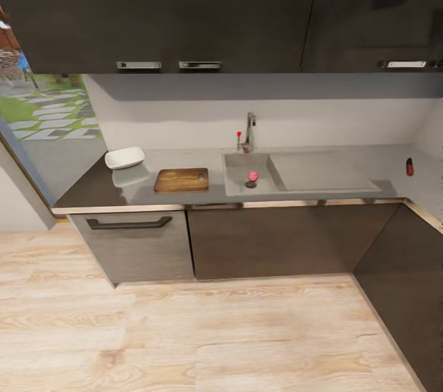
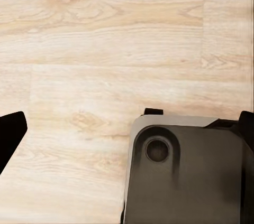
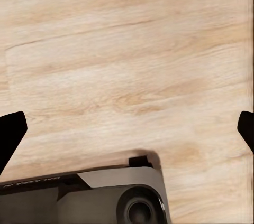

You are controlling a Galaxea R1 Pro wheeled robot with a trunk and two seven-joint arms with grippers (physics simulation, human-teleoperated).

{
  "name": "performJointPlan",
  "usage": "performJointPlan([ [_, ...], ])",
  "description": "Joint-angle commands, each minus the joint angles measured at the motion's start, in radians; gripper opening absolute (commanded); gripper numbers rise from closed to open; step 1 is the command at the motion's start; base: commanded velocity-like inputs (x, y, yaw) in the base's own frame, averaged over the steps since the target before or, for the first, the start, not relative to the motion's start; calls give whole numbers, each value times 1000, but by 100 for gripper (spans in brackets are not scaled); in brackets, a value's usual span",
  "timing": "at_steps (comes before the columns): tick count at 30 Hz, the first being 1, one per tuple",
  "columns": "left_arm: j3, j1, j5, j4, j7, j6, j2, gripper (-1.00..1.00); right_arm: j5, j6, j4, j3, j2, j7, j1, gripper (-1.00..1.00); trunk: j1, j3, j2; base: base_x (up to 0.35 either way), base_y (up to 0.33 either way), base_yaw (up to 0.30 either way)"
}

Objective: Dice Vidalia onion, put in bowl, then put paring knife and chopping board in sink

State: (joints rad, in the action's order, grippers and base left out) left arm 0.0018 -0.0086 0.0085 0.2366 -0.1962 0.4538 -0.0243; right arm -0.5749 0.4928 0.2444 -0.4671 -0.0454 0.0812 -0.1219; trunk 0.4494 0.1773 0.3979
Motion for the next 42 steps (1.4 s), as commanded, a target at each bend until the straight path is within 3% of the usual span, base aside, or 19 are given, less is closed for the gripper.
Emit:
performJointPlan([
  [1,-1,-1,1,0,-3,3,0,100,-2,1,1,-8,-1,8,-1,100,1,2,2,0,-319,7],
  [19,-3,-1,1,0,-3,3,0,100,-2,1,1,-8,-1,8,-1,100,1,2,2,0,-310,1],
  [42,-3,-1,1,-6,-3,3,0,100,-2,1,1,-11,0,8,-1,100,1,2,2,10,-100,0],
])
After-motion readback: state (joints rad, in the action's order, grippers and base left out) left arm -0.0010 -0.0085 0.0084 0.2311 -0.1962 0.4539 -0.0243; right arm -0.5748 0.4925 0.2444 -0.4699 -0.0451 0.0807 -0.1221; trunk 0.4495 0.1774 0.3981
